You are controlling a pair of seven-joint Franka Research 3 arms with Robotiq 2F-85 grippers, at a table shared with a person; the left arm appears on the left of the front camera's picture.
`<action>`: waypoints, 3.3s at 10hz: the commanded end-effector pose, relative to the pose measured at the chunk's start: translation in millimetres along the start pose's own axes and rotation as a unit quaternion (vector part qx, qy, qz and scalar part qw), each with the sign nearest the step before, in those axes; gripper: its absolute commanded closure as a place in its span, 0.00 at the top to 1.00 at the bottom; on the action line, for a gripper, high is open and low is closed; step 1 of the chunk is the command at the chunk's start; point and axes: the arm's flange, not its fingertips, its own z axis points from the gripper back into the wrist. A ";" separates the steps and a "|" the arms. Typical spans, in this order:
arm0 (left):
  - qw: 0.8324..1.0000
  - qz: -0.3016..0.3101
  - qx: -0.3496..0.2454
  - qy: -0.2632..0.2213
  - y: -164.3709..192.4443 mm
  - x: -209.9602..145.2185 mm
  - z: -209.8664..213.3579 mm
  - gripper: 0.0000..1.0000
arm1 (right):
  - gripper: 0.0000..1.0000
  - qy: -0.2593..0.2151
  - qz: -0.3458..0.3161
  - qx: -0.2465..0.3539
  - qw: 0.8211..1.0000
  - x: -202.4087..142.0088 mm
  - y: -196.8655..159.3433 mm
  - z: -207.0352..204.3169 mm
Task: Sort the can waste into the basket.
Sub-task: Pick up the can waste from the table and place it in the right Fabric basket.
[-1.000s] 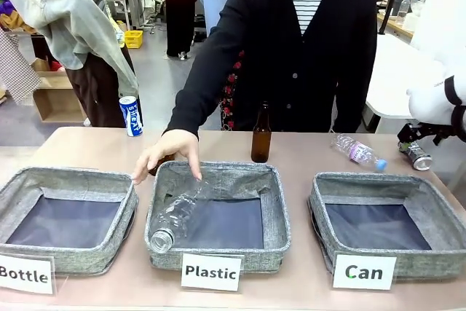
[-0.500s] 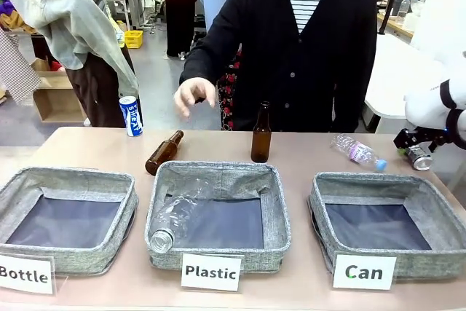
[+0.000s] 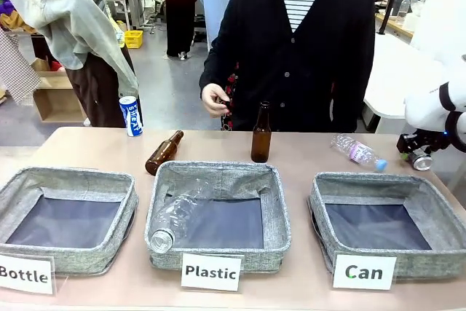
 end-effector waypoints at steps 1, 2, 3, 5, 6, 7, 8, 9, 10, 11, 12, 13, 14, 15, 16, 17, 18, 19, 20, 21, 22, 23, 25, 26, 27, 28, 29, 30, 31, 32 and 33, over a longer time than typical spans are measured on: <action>1.000 -0.010 -0.004 0.002 -1.7 -0.1 1.1 1.00 | 0.00 0.002 0.008 0.015 1.000 6.1 -5.9 -2.1; 1.000 -0.010 -0.004 0.002 -1.7 -0.1 1.1 1.00 | 0.00 0.003 0.009 0.015 1.000 5.5 -5.5 -2.4; 1.000 -0.010 -0.004 0.002 -1.7 -0.1 1.1 1.00 | 0.00 0.004 0.008 0.017 1.000 5.3 -5.6 -2.7; 1.000 -0.010 -0.004 0.002 -1.7 -0.1 1.1 1.00 | 0.00 0.005 0.010 0.018 1.000 4.3 -4.9 -2.9; 1.000 -0.010 -0.004 0.002 -1.7 -0.1 1.1 1.00 | 0.00 0.006 0.010 0.018 1.000 3.4 -5.0 -3.1; 1.000 -0.010 -0.004 0.002 -1.7 -0.1 1.1 1.00 | 0.00 0.006 0.010 0.019 1.000 1.0 -5.3 -0.8; 1.000 -0.010 -0.004 0.002 -1.7 -0.1 1.1 1.00 | 0.00 0.001 0.016 0.019 1.000 -4.6 -5.6 8.3; 1.000 -0.010 -0.004 0.002 -1.7 -0.1 1.1 1.00 | 0.00 -0.016 0.028 0.023 0.999 -15.8 -4.7 28.6; 1.000 -0.010 -0.004 0.002 -1.7 -0.1 1.1 1.00 | 0.00 -0.037 0.050 0.029 0.998 -32.4 -5.9 62.9; 1.000 -0.010 -0.004 0.002 -1.7 -0.1 1.1 1.00 | 0.00 -0.041 0.086 0.044 0.994 -47.6 -9.3 96.5; 1.000 -0.010 -0.004 0.002 -1.7 -0.1 1.1 1.00 | 0.00 -0.061 0.130 0.051 0.988 -62.6 -12.6 129.4; 1.000 -0.010 -0.004 0.002 -1.7 -0.1 1.1 1.00 | 0.00 -0.073 0.180 0.062 0.979 -82.2 -12.5 160.6; 1.000 -0.010 -0.004 0.002 -1.7 -0.1 1.1 1.00 | 0.00 -0.086 0.239 0.088 0.963 -106.6 -5.5 192.6; 1.000 -0.010 -0.004 0.002 -1.7 -0.1 1.1 1.00 | 0.00 -0.086 0.290 0.118 0.946 -128.5 1.6 213.4; 1.000 -0.010 -0.004 0.002 -1.7 -0.1 1.1 1.00 | 0.00 -0.084 0.356 0.144 0.920 -150.2 10.9 226.4; 1.000 -0.010 -0.004 0.002 -1.7 -0.1 1.1 1.00 | 0.00 -0.045 0.417 0.200 0.886 -167.0 21.7 231.7; 1.000 -0.010 -0.004 0.002 -1.7 -0.1 1.1 1.00 | 0.00 -0.026 0.493 0.239 0.836 -180.9 35.8 233.0; 1.000 -0.010 -0.004 0.002 -1.7 -0.1 1.1 1.00 | 0.00 -0.015 0.555 0.254 0.792 -189.7 47.2 232.9; 1.000 -0.010 -0.004 0.002 -1.7 -0.1 1.1 1.00 | 0.00 -0.021 0.591 0.257 0.764 -196.8 60.2 232.5; 1.000 -0.010 -0.004 0.002 -1.7 -0.1 1.1 1.00 | 0.00 -0.032 0.620 0.260 0.740 -205.0 76.1 229.1; 1.000 -0.010 -0.004 0.002 -1.7 -0.1 1.1 1.00 | 0.00 -0.046 0.635 0.251 0.729 -210.9 93.7 222.4; 1.000 -0.010 -0.004 0.002 -1.7 -0.1 1.1 1.00 | 0.00 -0.061 0.635 0.247 0.730 -214.6 107.9 216.6; 1.000 -0.010 -0.004 0.002 -1.7 -0.1 1.1 1.00 | 0.00 -0.082 0.616 0.237 0.747 -218.9 113.8 216.7; 1.000 -0.010 -0.004 0.002 -1.7 -0.1 1.1 1.00 | 0.91 -0.081 0.611 0.239 0.750 -218.5 113.6 217.1; 1.000 -0.010 -0.004 0.002 -1.7 -0.1 1.1 1.00 | 0.91 -0.082 0.609 0.239 0.752 -218.5 114.7 216.1; 1.000 -0.010 -0.004 0.002 -1.7 -0.1 1.1 1.00 | 1.00 -0.079 0.608 0.241 0.753 -217.5 114.7 216.1; 1.000 -0.010 -0.004 0.002 -1.7 -0.1 1.1 1.00 | 0.95 -0.079 0.604 0.239 0.756 -217.6 115.1 216.4; 1.000 -0.010 -0.004 0.002 -1.7 -0.1 1.1 1.00 | 1.00 -0.079 0.601 0.238 0.758 -215.7 115.7 216.8; 1.000 -0.010 -0.004 0.002 -1.7 -0.1 1.1 1.00 | 1.00 -0.073 0.588 0.244 0.767 -213.2 116.2 217.2; 1.000 -0.010 -0.004 0.002 -1.7 -0.1 1.1 1.00 | 1.00 -0.072 0.576 0.249 0.775 -211.7 115.8 217.5; 1.000 -0.010 -0.004 0.002 -1.7 -0.1 1.1 1.00 | 1.00 -0.070 0.557 0.253 0.788 -210.2 115.6 217.6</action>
